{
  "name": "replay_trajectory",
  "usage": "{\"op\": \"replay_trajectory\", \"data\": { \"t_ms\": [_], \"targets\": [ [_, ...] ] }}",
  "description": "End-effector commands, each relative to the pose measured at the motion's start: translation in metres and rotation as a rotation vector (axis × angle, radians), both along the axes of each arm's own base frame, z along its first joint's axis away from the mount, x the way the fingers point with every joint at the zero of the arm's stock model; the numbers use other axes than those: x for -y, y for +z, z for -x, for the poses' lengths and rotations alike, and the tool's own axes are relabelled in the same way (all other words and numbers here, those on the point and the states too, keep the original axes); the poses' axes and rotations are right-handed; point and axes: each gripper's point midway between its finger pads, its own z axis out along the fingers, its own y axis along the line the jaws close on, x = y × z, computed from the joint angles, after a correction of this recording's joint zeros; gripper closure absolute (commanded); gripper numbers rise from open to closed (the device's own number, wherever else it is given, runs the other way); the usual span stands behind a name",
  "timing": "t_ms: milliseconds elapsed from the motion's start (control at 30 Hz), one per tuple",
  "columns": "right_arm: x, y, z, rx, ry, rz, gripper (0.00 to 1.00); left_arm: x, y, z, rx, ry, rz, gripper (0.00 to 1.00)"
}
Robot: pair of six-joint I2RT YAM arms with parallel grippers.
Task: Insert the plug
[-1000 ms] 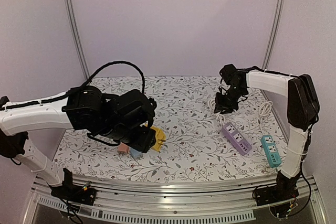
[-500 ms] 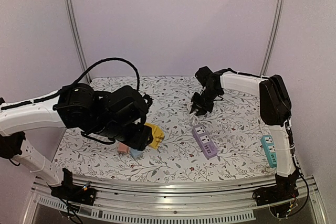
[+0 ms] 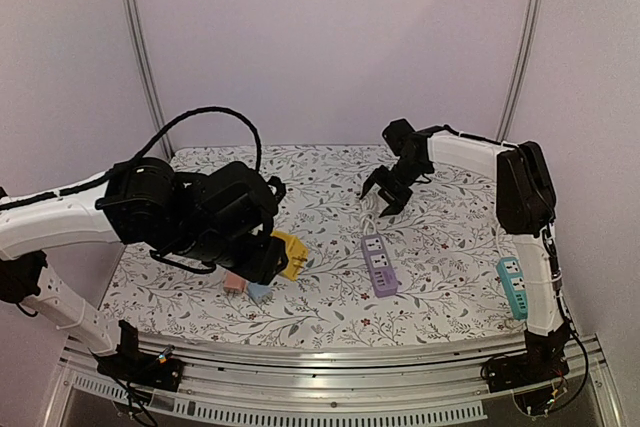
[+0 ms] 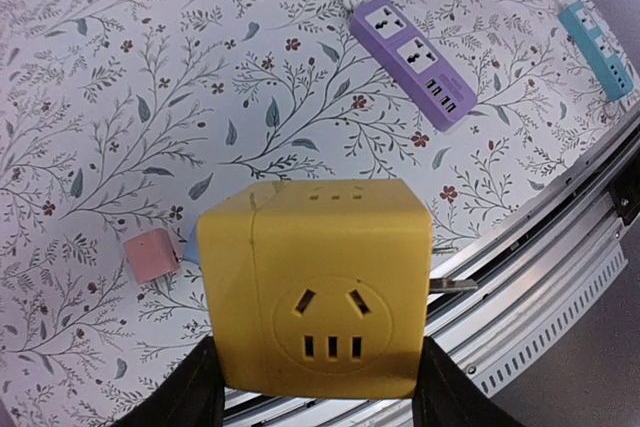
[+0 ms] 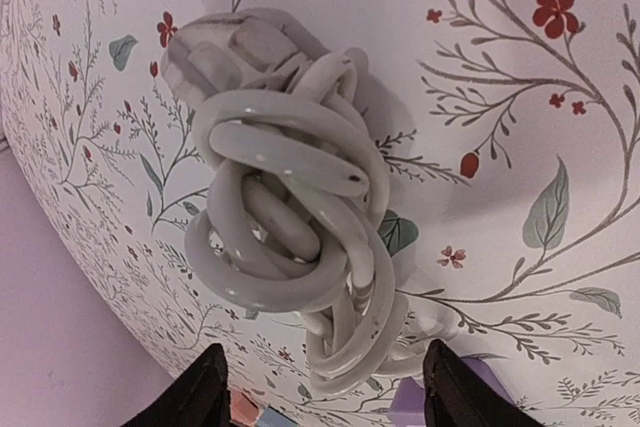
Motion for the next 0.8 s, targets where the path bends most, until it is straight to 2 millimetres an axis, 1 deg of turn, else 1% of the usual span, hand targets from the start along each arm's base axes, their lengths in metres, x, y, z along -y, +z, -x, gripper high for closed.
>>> {"op": "replay_trajectory", "data": {
  "t_ms": [0, 33, 133, 200, 233, 267, 300, 333, 367, 467, 500, 567, 600, 767],
  "targets": [
    [-0.002, 0.011, 0.006, 0.027, 0.053, 0.0, 0.27, -0.004, 0.01, -0.003, 0.045, -0.001, 0.009, 0.71],
    [-0.001, 0.022, 0.005, 0.052, 0.061, 0.0, 0.22, -0.004, 0.012, -0.004, 0.055, -0.008, 0.01, 0.71],
    [0.002, 0.055, 0.004, 0.123, 0.107, 0.004, 0.14, -0.001, 0.016, -0.006, 0.087, -0.045, 0.011, 0.7],
    [0.003, 0.075, 0.006, 0.165, 0.139, 0.005, 0.06, 0.004, 0.022, -0.008, 0.123, -0.081, 0.026, 0.69],
    [0.002, 0.084, 0.007, 0.194, 0.169, -0.005, 0.04, 0.005, 0.026, -0.009, 0.146, -0.096, 0.033, 0.68],
    [0.0, 0.1, 0.009, 0.238, 0.202, -0.03, 0.04, 0.004, 0.029, -0.012, 0.175, -0.104, 0.037, 0.66],
    [-0.003, 0.112, 0.013, 0.27, 0.231, -0.054, 0.04, 0.004, 0.035, -0.015, 0.209, -0.11, 0.044, 0.65],
    [-0.007, 0.121, 0.018, 0.303, 0.277, -0.084, 0.04, 0.003, 0.041, -0.017, 0.243, -0.116, 0.053, 0.65],
    [-0.01, 0.138, 0.026, 0.341, 0.31, -0.13, 0.04, 0.003, 0.048, -0.019, 0.279, -0.13, 0.066, 0.65],
    [-0.023, 0.17, 0.054, 0.406, 0.419, -0.277, 0.04, -0.001, 0.066, -0.025, 0.393, -0.167, 0.082, 0.65],
    [-0.027, 0.188, 0.067, 0.437, 0.457, -0.33, 0.04, -0.002, 0.069, -0.026, 0.422, -0.186, 0.082, 0.65],
    [-0.037, 0.206, 0.091, 0.472, 0.527, -0.407, 0.04, -0.002, 0.077, -0.027, 0.472, -0.211, 0.092, 0.65],
    [-0.04, 0.22, 0.102, 0.499, 0.553, -0.439, 0.04, -0.002, 0.08, -0.027, 0.493, -0.226, 0.094, 0.65],
    [-0.052, 0.256, 0.146, 0.509, 0.611, -0.556, 0.04, 0.005, 0.092, -0.024, 0.571, -0.307, 0.12, 0.65]
  ]
}}
